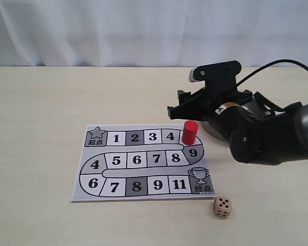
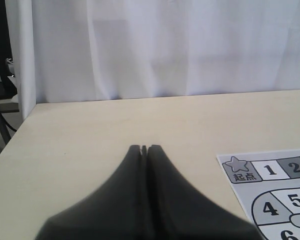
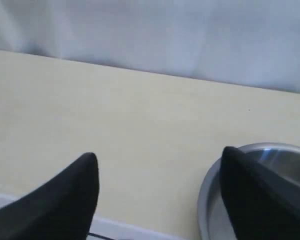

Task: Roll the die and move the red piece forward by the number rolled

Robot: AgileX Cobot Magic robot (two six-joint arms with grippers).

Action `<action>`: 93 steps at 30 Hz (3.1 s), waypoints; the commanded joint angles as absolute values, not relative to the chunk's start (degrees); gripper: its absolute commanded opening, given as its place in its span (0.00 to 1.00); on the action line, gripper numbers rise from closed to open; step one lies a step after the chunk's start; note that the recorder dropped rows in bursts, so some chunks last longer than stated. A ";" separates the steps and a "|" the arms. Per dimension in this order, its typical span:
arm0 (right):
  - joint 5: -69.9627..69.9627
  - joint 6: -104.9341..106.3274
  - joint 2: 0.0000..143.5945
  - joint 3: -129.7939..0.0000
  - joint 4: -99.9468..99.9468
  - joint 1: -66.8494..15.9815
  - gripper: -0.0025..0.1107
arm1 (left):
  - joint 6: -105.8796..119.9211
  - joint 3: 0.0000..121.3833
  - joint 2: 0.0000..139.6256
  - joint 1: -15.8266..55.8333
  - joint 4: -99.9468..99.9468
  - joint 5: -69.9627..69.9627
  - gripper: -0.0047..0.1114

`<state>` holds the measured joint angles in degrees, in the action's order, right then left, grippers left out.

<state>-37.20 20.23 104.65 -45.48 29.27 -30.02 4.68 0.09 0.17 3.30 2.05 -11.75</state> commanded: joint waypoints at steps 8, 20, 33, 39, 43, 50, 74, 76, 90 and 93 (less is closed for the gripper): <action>-34.47 42.84 101.33 -45.30 47.63 -30.00 0.07 | 4.89 0.00 0.00 3.30 2.12 -11.24 0.04; 6.08 46.33 101.33 -55.91 61.13 -16.69 0.06 | 4.89 0.00 0.00 3.30 2.12 -11.24 0.04; 26.74 22.69 101.33 -63.19 36.99 -5.73 0.06 | 4.89 0.00 0.00 3.30 2.12 -11.24 0.04; 41.56 -2.28 101.33 -69.82 5.81 -5.34 0.06 | 4.89 0.00 0.00 3.30 2.12 -11.24 0.04; 47.68 -5.96 101.33 -71.56 -4.22 -5.34 0.06 | 4.89 0.00 0.00 3.30 2.12 -11.24 0.04; 49.50 -9.41 101.33 -71.70 -9.68 -5.34 0.06 | 4.89 0.00 0.00 3.30 2.12 -11.24 0.04; 48.38 5.94 95.68 -64.53 -0.69 3.81 0.06 | 4.89 0.00 0.00 3.30 2.12 -11.24 0.04; 47.48 6.29 92.79 -63.07 -0.69 3.81 0.06 | 4.89 0.00 0.00 3.30 2.12 -11.24 0.04; 39.72 6.88 59.79 -54.04 0.31 3.81 0.06 | 4.89 0.00 0.00 3.30 2.12 -11.24 0.04; 38.57 6.88 51.44 -53.30 1.95 3.81 0.06 | 4.89 0.00 0.00 3.30 2.12 -11.24 0.04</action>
<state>40.00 6.51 58.02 -54.05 0.75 3.66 4.68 0.09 0.17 3.30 2.05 -11.75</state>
